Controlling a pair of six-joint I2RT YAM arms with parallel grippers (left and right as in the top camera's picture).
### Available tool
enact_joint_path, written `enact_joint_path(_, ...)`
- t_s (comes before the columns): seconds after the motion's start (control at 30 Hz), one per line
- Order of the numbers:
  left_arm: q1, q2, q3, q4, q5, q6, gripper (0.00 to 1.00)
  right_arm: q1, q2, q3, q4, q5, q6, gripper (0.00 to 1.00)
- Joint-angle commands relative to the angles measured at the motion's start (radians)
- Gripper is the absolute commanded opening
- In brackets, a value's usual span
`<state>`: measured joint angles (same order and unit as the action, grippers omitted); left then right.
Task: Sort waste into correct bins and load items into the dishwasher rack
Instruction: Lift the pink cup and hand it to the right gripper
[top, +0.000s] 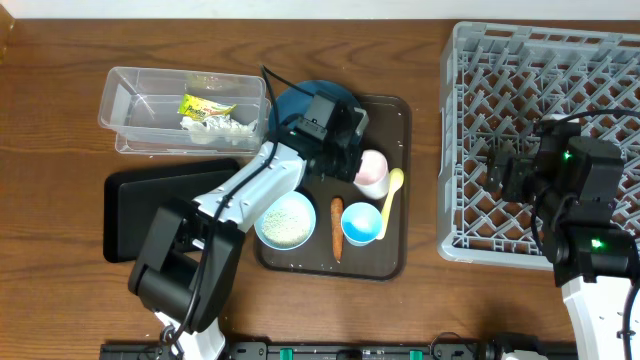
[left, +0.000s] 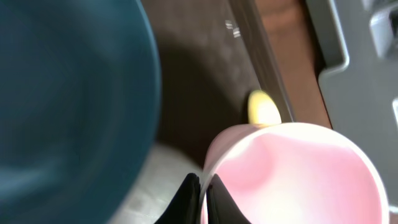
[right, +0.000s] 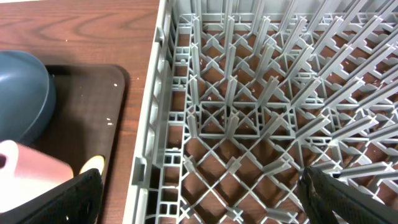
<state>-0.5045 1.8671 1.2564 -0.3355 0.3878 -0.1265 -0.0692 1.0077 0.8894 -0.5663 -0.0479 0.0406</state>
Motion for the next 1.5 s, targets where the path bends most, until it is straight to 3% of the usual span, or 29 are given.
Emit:
enact_joint_path(0.0, 0.036, -0.082, 0.004, 0.04, -0.017, -0.02, 0.07, -0.013, 0.01, 0.025, 0.011, 0.042, -0.01, 0.98)
enact_joint_path(0.13, 0.088, -0.166, 0.004, 0.115, 0.07, -0.082, 0.06, -0.013, 0.051, 0.025, 0.052, 0.058, 0.057, 0.99)
enact_joint_path(0.23, 0.137, -0.203, 0.004, 0.154, 0.145, -0.158, 0.06, -0.013, 0.1, 0.025, 0.089, -0.049, 0.071, 0.99)
enact_joint_path(0.33, 0.206, -0.207, 0.004, 0.182, 0.291, -0.249, 0.06, -0.013, 0.169, 0.025, 0.168, -0.362, 0.009, 0.99)
enact_joint_path(0.57, 0.328, -0.141, 0.004, 0.363, 0.864, -0.307, 0.06, -0.009, 0.321, 0.025, 0.4, -1.022, -0.102, 0.99)
enact_joint_path(0.73, 0.327, -0.115, 0.003, 0.384, 0.915, -0.347, 0.06, 0.031, 0.421, 0.025, 0.581, -1.305, -0.1, 0.99)
enact_joint_path(1.27, 0.259, -0.113, 0.003, 0.387, 0.974, -0.373, 0.06, 0.16, 0.468, 0.025, 0.758, -1.206, -0.071, 0.99)
enact_joint_path(1.47, 0.246, -0.113, 0.003, 0.387, 0.974, -0.377, 0.06, 0.182, 0.468, 0.025, 0.816, -1.206, -0.07, 0.89)
